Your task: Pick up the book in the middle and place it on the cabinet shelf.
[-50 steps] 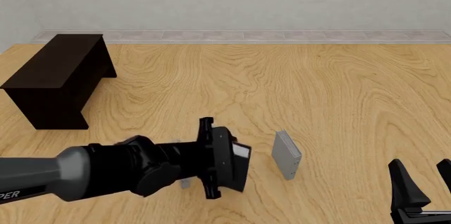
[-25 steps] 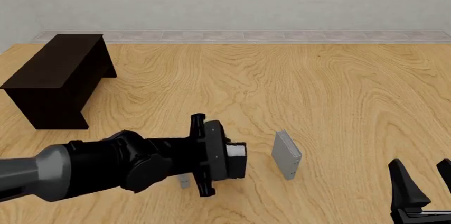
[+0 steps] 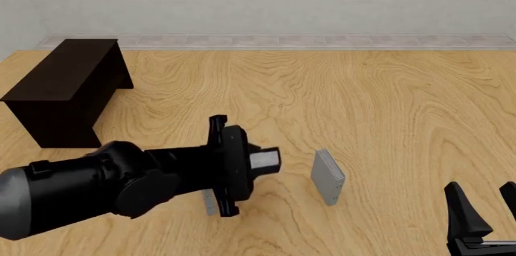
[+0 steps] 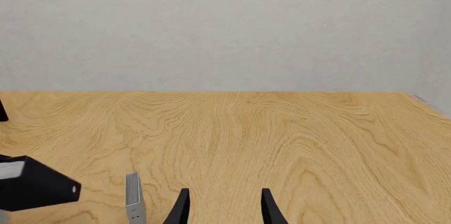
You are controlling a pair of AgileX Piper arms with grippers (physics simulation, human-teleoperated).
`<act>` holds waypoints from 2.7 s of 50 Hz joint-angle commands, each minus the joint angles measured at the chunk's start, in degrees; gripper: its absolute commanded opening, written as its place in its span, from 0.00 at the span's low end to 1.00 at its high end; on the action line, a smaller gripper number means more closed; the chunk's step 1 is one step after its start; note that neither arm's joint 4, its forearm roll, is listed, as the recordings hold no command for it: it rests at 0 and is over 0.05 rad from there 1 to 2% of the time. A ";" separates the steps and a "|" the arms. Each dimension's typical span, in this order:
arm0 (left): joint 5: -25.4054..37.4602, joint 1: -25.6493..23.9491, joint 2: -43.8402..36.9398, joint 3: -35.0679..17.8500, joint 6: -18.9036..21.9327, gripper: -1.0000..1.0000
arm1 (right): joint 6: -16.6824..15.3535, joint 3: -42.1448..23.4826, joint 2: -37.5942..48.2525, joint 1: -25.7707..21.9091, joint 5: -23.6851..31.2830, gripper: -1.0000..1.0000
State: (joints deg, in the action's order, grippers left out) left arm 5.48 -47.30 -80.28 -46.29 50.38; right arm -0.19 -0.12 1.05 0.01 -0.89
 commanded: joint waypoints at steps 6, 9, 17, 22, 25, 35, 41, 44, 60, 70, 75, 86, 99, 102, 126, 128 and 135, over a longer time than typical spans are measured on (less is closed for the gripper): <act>0.33 -1.60 4.28 -1.50 1.70 0.00 | 0.00 0.00 0.00 0.00 0.00 1.00; 0.35 -2.04 5.01 -1.30 2.07 0.00 | -0.01 0.00 0.01 0.01 0.00 1.00; 0.88 -2.27 6.53 -1.87 2.87 0.00 | 0.01 0.00 0.00 0.01 0.00 1.00; 0.20 -2.03 7.53 -1.72 3.50 0.00 | 0.00 0.00 0.00 0.00 0.00 1.00; 0.11 -1.54 8.30 -1.78 4.09 0.00 | -0.01 0.00 0.00 -0.01 0.00 1.00; -1.82 1.34 10.23 -1.91 6.60 0.00 | 0.02 0.00 -0.04 0.00 0.02 1.00; -3.24 2.76 11.24 -0.91 8.09 0.00 | 0.02 0.00 0.05 -0.02 -0.02 1.00; -3.91 3.59 12.24 -0.81 8.46 0.00 | -0.02 0.00 -0.02 0.01 0.01 1.00; -8.50 8.16 16.46 2.30 13.37 0.00 | -0.02 0.00 -0.03 0.01 0.01 1.00; -8.53 11.51 17.42 2.69 14.34 0.00 | -0.02 0.00 0.00 0.00 0.00 1.00; -9.32 13.45 16.99 2.58 15.22 0.00 | 0.00 0.00 -0.03 0.00 0.01 1.00; -9.74 16.74 17.21 1.61 16.09 0.00 | 0.00 0.00 -0.01 0.00 0.00 1.00; -7.09 20.42 17.15 -3.59 17.22 0.00 | -0.01 0.00 -0.02 0.00 0.01 1.00; -7.60 21.00 16.99 -3.24 18.11 0.00 | 0.01 0.00 0.00 0.00 0.00 1.00; -12.59 28.18 13.77 -1.29 23.07 0.00 | 0.00 0.00 -0.01 0.00 0.00 1.00; -13.37 28.91 13.47 -0.70 23.81 0.00 | 0.00 0.00 -0.01 0.00 0.00 1.00; -13.92 30.54 13.03 -0.85 24.43 0.00 | -0.01 0.00 0.00 0.00 0.00 1.00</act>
State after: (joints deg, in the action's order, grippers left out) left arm -6.00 -19.42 -66.61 -46.97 72.00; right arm -0.20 -0.12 1.05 0.01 -0.89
